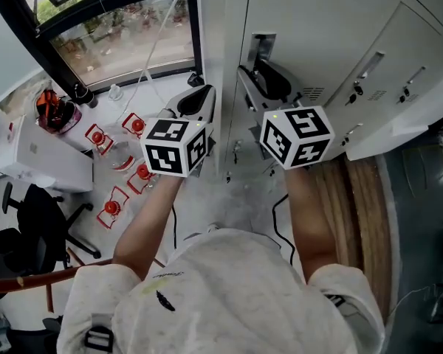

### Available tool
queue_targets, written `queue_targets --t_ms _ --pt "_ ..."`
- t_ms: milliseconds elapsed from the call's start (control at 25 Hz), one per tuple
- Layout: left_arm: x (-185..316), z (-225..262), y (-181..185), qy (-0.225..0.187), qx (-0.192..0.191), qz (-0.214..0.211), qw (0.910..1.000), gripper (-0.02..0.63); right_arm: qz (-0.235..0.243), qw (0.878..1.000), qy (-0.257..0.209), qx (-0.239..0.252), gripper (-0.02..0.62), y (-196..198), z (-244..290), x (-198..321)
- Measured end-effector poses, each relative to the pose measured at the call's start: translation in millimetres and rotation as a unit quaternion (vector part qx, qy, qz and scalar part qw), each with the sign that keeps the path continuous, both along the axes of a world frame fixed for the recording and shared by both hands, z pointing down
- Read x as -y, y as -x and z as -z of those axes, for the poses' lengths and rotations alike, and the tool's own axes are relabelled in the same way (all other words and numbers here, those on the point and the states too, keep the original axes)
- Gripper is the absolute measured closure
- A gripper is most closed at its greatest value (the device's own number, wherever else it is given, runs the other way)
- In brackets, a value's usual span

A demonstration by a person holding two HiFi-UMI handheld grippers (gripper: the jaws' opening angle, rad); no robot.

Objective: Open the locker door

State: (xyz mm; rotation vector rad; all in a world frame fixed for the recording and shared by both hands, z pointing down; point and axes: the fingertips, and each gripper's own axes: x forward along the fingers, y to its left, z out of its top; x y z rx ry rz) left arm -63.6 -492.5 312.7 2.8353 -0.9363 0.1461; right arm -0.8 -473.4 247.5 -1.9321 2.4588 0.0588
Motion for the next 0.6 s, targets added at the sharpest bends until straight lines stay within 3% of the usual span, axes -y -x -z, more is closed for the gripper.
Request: queue_targets --t_ms 600 --pt "7.2 -6.3 -0.7 0.009 -0.005 -0.028 0.9995 0.6 -0.01 1.0 0.0 -0.003 0.449 7.6 1.4 6.0"
